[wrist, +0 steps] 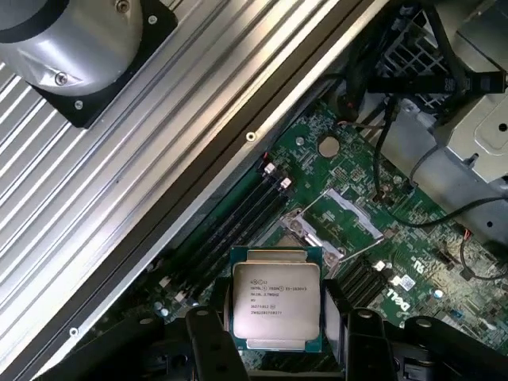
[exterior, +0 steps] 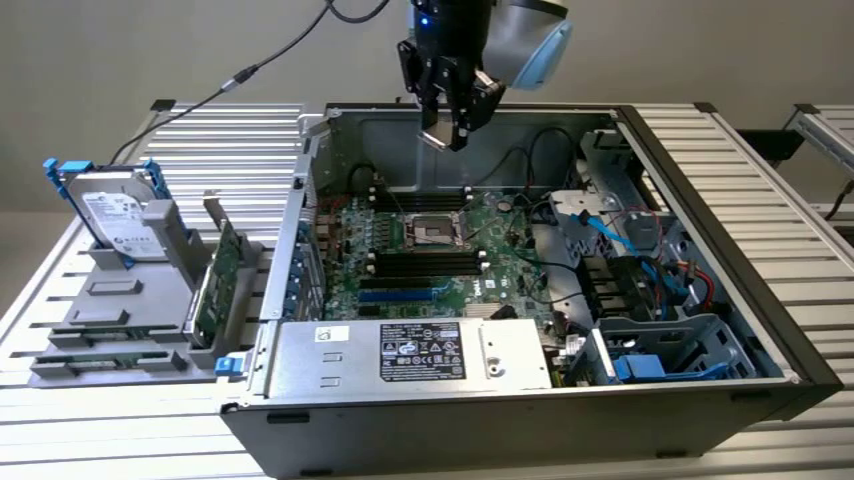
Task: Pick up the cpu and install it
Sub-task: 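Pick up the cpu and move it towards the insertion slot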
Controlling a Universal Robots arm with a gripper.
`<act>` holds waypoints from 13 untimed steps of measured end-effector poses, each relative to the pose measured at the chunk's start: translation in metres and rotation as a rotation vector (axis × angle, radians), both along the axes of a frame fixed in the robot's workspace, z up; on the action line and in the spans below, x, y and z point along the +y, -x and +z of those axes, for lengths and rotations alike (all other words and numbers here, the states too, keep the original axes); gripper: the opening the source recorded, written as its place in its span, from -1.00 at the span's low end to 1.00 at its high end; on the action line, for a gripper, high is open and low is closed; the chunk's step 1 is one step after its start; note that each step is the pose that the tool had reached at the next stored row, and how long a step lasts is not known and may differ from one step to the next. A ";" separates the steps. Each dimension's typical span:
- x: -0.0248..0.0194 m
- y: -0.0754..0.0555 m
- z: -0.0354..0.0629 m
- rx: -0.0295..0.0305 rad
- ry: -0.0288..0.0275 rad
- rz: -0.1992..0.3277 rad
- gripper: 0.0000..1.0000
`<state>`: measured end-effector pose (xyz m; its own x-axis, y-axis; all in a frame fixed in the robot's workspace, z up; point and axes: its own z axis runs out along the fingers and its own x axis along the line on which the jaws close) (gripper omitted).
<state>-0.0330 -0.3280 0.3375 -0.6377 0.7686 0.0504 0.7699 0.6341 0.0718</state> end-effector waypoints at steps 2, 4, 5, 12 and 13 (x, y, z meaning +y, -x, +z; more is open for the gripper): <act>0.0000 0.000 -0.0014 0.0000 0.0000 -0.036 0.09; 0.0000 0.000 -0.0030 0.0000 -0.0001 -0.074 0.09; 0.0000 0.000 -0.0038 -0.0001 -0.0001 -0.092 0.09; 0.0000 0.000 -0.0098 0.0000 -0.0001 -0.219 0.09; 0.0000 0.000 -0.0107 0.0000 -0.0001 -0.236 0.09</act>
<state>-0.0330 -0.3280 0.3267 -0.4399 0.8966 0.0504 0.8970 0.4361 0.0718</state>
